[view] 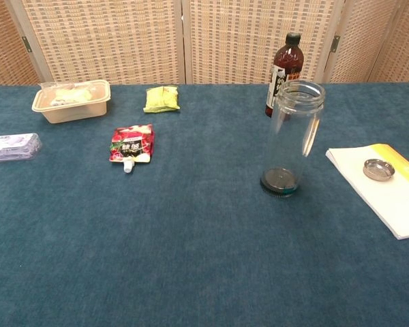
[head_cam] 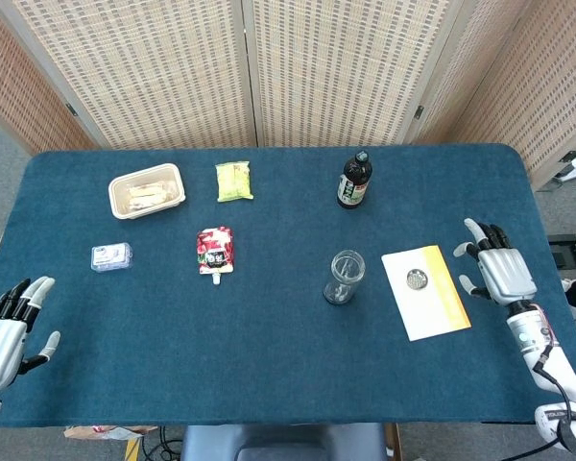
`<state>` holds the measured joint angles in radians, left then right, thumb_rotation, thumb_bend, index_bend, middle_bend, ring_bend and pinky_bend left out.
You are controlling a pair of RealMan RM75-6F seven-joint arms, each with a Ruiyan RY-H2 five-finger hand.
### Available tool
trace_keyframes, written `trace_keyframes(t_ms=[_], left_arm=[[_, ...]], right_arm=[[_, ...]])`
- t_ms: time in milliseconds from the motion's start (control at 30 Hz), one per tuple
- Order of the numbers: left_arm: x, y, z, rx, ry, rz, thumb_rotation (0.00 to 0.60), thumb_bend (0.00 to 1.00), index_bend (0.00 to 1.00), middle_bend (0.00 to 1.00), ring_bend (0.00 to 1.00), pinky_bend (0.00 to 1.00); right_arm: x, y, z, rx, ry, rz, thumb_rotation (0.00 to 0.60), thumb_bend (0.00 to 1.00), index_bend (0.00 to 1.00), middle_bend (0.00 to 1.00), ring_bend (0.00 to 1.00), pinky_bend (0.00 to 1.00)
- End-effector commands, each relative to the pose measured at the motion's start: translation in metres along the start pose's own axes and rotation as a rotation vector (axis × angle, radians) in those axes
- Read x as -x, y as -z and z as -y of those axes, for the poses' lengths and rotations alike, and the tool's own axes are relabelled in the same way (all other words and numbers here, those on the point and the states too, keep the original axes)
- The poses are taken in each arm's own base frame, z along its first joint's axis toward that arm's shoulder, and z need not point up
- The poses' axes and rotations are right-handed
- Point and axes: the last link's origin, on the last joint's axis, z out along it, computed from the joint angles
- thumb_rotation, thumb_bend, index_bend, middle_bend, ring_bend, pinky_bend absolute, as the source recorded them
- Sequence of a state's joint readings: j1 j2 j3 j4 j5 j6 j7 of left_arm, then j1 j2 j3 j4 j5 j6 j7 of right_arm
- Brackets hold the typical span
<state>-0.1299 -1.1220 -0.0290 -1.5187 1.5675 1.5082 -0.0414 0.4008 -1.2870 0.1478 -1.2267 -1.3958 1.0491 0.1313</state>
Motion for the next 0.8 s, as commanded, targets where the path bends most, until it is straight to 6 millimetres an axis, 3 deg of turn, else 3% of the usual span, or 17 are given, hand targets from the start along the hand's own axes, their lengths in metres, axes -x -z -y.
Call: trace_keyframes(t_ms=[33, 800], left_arm=[[-0.001, 0.000, 0.001, -0.001, 0.002, -0.002, 0.600, 0.35, 0.00, 0.09, 0.00, 0.10], [-0.012, 0.007, 0.004, 0.009, 0.040, -0.032, 0.600, 0.35, 0.00, 0.09, 0.00, 0.10]], right_arm=[[0.007, -0.007, 0.003, 0.002, -0.003, 0.009, 0.600, 0.35, 0.39, 0.02, 0.00, 0.00], [0.057, -0.030, 0.022, -0.011, 0.011, 0.094, 0.600, 0.39, 0.43, 0.02, 0.00, 0.00]])
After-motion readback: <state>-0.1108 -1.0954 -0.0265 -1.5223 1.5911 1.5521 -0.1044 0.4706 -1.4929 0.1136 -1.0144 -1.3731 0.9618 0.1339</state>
